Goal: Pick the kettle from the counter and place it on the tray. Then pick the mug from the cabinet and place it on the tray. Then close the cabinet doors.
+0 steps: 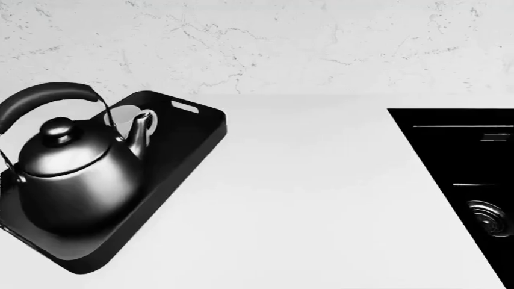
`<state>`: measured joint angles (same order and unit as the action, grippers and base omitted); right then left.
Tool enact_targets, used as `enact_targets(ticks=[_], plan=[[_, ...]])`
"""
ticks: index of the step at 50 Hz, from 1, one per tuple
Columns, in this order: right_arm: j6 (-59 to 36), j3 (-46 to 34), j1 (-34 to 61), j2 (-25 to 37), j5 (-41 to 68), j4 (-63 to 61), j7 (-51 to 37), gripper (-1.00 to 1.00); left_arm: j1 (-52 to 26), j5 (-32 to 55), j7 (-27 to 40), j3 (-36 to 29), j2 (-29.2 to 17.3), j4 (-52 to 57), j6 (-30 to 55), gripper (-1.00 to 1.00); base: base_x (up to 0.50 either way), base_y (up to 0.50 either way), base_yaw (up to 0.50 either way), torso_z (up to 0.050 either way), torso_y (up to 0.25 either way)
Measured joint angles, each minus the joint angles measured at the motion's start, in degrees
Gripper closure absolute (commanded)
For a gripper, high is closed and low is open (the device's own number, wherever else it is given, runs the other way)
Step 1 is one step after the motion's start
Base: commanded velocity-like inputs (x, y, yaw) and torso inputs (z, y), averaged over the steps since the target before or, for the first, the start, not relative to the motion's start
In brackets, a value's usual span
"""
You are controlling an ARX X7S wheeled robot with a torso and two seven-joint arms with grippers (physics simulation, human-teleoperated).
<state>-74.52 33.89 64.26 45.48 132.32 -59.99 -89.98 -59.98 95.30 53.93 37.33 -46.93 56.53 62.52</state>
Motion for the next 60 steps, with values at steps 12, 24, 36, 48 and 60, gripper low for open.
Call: enact_targets(ticks=[12, 24, 36, 48, 60], plan=[[0.6, -0.2, 0.2, 0.4, 0.0, 0.0, 0.0, -1.00, -0.3, 0.1, 0.3, -0.7, 0.0, -0.1, -0.3, -1.00, 0.00, -0.50, 0.00, 0.000, 0.000], [1.1, -0.3, 0.4, 0.7, 0.0, 0.0, 0.0, -1.00, -0.2, 0.0, 0.3, -1.0, 0.0, -0.2, -0.5, -1.00, 0.00, -0.50, 0.00, 0.000, 0.000], [1.2, 0.0, 0.1, 0.4, 0.2, 0.0, 0.0, -1.00, 0.5, -0.4, -0.1, -0.5, 0.1, 0.0, -0.6, -1.00, 0.00, -0.50, 0.00, 0.000, 0.000], [0.8, 0.7, -0.3, -0.1, 0.5, 0.0, 0.0, -1.00, 1.3, -0.7, -0.6, 0.0, 0.2, 0.2, -0.6, -1.00, 0.00, -0.50, 0.00, 0.000, 0.000], [0.7, 1.1, -0.5, -0.4, 0.7, 0.0, 0.0, -1.00, 1.4, -1.0, -0.6, -0.3, 0.3, 0.2, -0.7, -1.00, 0.00, -0.50, 0.00, 0.000, 0.000]])
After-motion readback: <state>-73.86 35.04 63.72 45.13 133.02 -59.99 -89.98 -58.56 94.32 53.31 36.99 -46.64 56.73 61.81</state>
